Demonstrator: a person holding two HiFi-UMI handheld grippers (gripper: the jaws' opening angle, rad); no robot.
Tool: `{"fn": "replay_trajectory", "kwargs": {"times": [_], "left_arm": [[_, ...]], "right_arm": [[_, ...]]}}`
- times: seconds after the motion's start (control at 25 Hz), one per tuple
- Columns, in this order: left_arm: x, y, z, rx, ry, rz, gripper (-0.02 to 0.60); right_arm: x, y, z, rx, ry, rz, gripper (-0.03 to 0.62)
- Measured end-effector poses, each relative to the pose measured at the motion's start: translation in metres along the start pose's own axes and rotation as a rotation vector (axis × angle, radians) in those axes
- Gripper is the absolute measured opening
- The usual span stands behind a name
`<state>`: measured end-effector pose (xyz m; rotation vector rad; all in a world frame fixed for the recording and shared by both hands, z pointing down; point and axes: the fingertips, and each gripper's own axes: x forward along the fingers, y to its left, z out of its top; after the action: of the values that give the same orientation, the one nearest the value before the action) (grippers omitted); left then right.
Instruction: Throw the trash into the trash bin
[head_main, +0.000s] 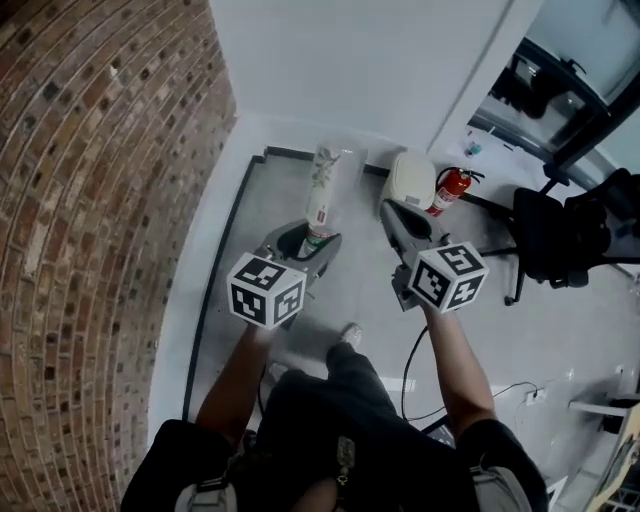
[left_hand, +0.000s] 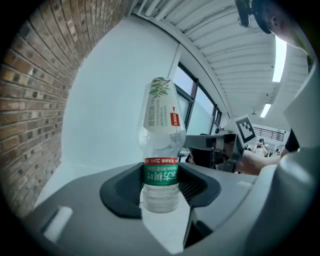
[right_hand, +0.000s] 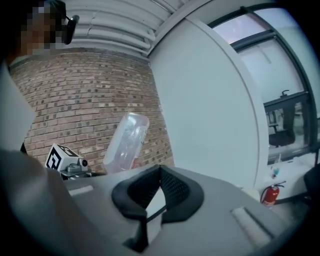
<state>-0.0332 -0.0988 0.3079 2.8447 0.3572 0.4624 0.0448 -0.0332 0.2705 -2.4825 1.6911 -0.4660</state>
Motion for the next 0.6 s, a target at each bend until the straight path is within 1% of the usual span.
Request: {"fn": "replay_trajectory", "kwargs": {"times": [0.16, 0.28, 0.44, 0.6], "left_arm": [[0.068, -0.020, -0.006, 0.010, 0.050, -0.054, 0.210], [0.112, -0.033, -0.011, 0.013, 0.086, -0.078, 0.210], [0.163, -0.057, -0.011, 0.019, 0.120, -0.112, 0.210], [0.197, -0.076, -0.013, 0.071, 0.178, -0.135, 0.210]], "right_arm": [[-0.019, -0.064, -0.002, 0.008, 0.002, -0.061, 0.003], [-0.033, -0.105, -0.001, -0.003, -0.002, -0.096, 0.003], [-0.057, -0.155, 0.005, 0.011, -0.016, -0.136, 0.003], [-0.079, -0.193, 0.010, 0.042, -0.056, -0.181, 0.003]]}}
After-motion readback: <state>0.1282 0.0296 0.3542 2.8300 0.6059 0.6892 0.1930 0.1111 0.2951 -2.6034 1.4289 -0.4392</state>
